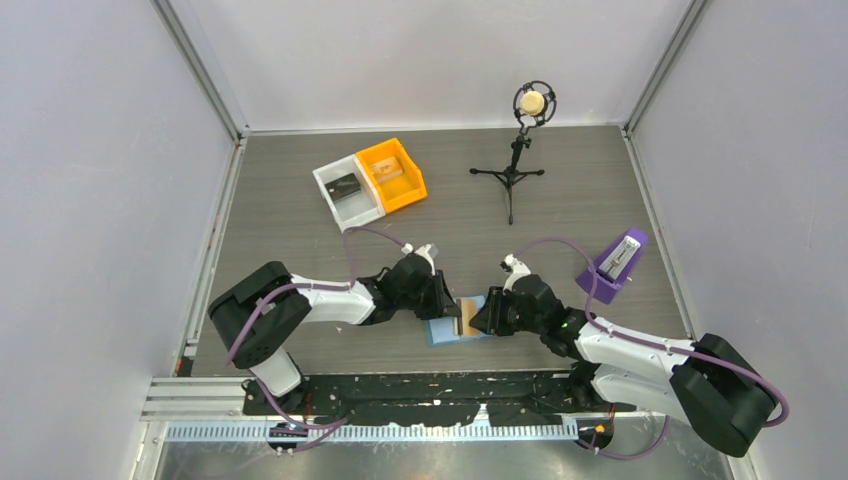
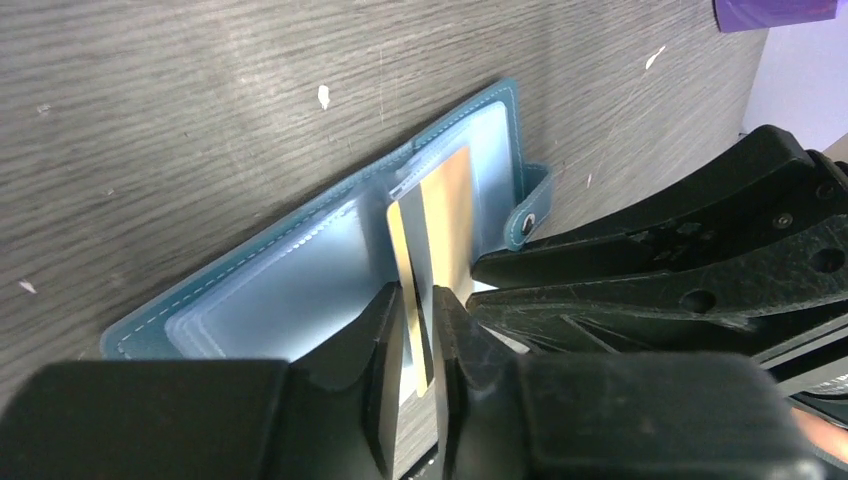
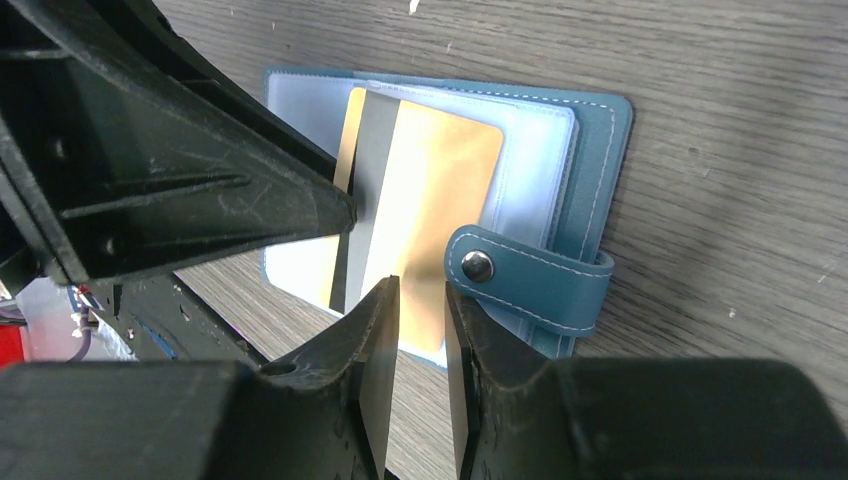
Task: Take the credit cards out of the card holder
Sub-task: Remove the credit card from the card holder.
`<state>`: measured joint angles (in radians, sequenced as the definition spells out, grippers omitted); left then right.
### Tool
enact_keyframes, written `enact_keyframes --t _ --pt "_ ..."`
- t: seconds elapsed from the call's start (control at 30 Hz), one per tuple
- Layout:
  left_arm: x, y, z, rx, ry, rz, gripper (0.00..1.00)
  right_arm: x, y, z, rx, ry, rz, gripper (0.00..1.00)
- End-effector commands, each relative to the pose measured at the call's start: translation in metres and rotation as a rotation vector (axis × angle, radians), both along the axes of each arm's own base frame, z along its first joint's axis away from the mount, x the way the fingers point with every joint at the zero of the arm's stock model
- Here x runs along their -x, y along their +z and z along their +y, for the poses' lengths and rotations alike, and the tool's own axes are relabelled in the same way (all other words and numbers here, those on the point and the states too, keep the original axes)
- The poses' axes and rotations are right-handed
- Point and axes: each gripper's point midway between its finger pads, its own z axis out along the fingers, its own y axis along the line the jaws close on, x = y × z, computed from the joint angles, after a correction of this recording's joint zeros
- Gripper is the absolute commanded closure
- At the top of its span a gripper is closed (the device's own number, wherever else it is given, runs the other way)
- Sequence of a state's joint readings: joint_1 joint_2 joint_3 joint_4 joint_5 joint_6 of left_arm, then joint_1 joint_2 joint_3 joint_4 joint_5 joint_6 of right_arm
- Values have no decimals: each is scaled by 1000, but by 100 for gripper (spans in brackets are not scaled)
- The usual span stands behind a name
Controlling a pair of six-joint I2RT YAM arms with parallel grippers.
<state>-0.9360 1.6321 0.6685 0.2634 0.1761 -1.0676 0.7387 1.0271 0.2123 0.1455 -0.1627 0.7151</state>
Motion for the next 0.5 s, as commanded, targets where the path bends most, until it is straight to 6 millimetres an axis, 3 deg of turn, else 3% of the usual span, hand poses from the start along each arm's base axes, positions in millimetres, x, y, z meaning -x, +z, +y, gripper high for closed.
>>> enact_keyframes --t 0.0,0.1,0.47 --pt "-2 13 -9 46 1 -31 87 5 -7 -4 14 -2 15 70" --pt "0 13 -6 47 15 -18 100 4 -7 -5 17 -12 12 70" --pt "1 11 13 15 31 21 100 0 -6 -10 30 -52 1 71"
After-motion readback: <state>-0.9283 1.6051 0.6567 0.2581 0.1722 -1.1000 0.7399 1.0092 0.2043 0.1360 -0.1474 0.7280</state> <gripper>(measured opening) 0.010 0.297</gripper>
